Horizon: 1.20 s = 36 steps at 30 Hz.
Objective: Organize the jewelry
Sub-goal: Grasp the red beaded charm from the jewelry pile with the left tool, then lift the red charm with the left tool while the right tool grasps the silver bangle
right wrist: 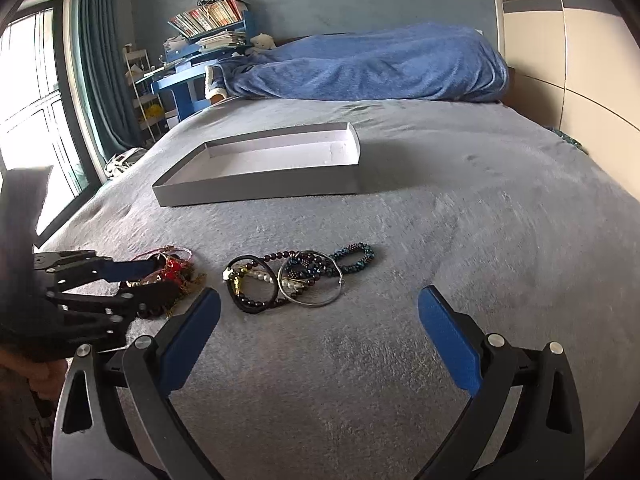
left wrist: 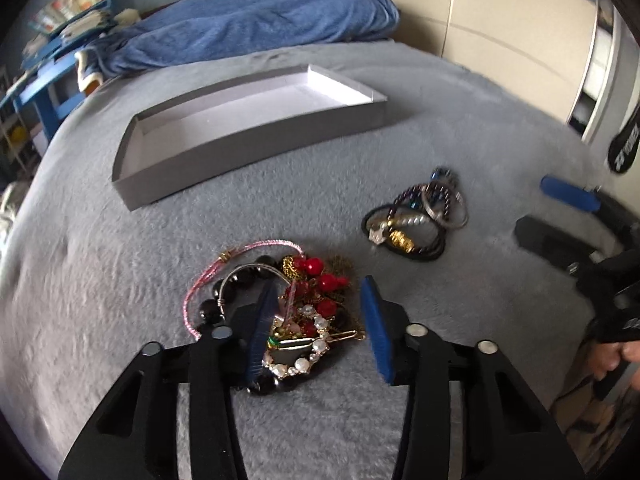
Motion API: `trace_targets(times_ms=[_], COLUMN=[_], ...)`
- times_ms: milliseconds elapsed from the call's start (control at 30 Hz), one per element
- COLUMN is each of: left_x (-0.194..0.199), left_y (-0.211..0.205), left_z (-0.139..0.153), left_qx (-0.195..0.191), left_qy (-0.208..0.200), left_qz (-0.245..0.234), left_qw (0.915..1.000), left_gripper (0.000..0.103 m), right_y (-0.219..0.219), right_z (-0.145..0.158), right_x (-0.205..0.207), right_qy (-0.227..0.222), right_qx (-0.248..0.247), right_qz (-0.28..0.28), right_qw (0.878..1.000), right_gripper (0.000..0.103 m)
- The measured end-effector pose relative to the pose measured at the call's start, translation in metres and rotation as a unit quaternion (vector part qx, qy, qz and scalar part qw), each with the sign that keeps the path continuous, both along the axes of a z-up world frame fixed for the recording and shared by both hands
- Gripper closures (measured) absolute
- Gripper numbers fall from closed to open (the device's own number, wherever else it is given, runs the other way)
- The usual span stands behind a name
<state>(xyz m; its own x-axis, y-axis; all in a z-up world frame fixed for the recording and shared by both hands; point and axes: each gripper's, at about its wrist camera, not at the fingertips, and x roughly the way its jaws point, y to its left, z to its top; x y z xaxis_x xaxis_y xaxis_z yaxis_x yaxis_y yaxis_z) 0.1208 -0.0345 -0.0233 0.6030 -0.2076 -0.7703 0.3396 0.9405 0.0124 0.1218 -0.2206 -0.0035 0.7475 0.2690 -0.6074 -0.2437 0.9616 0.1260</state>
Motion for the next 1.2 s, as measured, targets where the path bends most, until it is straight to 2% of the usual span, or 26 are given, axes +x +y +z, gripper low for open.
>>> trace_targets(times_ms=[133, 167, 300, 533, 800, 1200], left_x=[-0.001, -0.002, -0.004, -0.002, -0.011, -0.019], left_y=[0.000, 0.001, 0.015, 0.050, 0.055, 0.065], left_z=[0.000, 0.003, 0.016, 0.033, 0.044, 0.090], left_qx=[0.009, 0.007, -0.021, -0.071, -0.090, -0.117], left_qy=[-0.015, -0.019, -0.033, -0.045, -0.059, -0.115], left_qz=[-0.002, -0.001, 0.011, 0.041, 0.036, 0.036], left_qw=[0.9998, 0.9998, 0.9992, 0.9956, 0.9935, 0.9858], left_gripper=[0.078, 0.084, 0.093, 0.093, 0.093, 0.093], right_y=[-0.003, -0.003, -0.003, -0.006, -0.005, 0.003], right_z=[-0.002, -0.001, -0.001, -0.003, -0.004, -0.008], right_x=[0.001, 0.001, 0.002, 0.004, 0.005, 0.028], right_qy=[0.003, 0.004, 0.003, 0.007, 0.010, 0.018], right_qx=[0.005, 0.005, 0.007, 0.012, 0.011, -0.003], right_qz=[-0.004, -0.004, -0.004, -0.008, -0.007, 0.002], right_qw=[1.000, 1.000, 1.000, 1.000, 1.000, 1.000], right_gripper=[0.005, 0.005, 0.005, 0.005, 0.005, 0.005])
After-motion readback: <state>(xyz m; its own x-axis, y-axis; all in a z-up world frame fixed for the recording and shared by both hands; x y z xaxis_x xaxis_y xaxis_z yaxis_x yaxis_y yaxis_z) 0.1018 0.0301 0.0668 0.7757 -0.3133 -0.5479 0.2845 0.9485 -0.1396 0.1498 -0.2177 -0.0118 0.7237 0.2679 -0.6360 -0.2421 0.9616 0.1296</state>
